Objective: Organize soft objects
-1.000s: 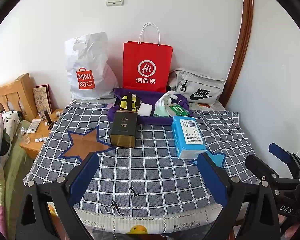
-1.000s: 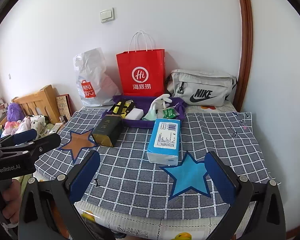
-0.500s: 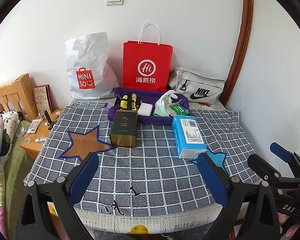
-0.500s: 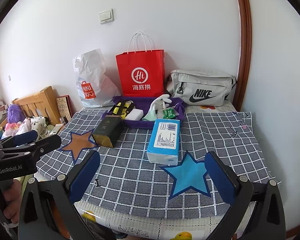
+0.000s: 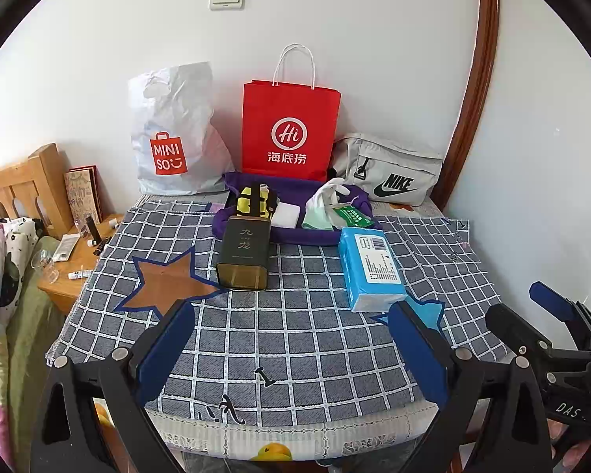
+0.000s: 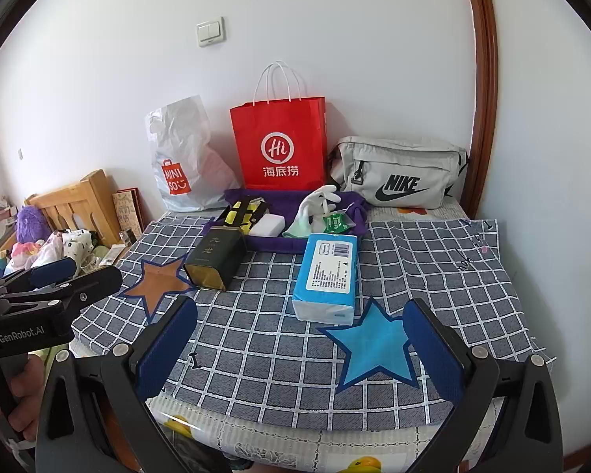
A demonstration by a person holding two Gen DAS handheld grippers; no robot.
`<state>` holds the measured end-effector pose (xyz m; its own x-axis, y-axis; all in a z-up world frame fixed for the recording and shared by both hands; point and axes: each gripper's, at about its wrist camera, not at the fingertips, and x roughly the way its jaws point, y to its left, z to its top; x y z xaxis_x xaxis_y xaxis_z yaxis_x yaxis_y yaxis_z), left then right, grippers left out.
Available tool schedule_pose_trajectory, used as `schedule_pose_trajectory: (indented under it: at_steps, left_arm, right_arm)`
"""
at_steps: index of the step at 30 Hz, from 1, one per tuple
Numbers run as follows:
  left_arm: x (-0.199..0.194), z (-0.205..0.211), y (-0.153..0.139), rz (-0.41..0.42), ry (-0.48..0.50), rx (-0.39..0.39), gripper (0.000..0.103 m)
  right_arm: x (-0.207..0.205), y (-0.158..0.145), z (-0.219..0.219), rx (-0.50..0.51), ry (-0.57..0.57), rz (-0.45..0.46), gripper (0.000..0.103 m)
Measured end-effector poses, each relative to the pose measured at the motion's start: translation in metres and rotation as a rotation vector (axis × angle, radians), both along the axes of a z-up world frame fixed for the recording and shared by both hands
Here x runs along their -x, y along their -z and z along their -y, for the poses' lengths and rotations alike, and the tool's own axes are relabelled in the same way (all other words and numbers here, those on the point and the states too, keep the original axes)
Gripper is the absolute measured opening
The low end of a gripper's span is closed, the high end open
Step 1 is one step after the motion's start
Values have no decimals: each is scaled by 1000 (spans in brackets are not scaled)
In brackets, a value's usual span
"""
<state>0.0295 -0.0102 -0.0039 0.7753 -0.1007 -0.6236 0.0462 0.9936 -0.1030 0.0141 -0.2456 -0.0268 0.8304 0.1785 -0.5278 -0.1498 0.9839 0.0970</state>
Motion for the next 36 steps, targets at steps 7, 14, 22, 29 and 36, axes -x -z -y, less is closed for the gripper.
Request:
schedule_pose_trajectory:
  at_steps: [7,14,22,29,36]
  left_arm:
    - [0,0,0,1,1,1,99]
    - [2,1,1,1,5,7,99]
    - [2,0,1,-1,3,8,99]
    - [3,-1,3,-2,-1,13,99]
    - [3,-2,3,-2,-2,11,99]
  right_arm:
    - [0,0,-1,0,1,1,103]
    - [0,0,-1,-1,1,2,103]
    - [0,0,-1,0,-1,2,103]
    - [1,0,-2,1,-4,3,103]
    - [2,0,-2,1,-6,5,103]
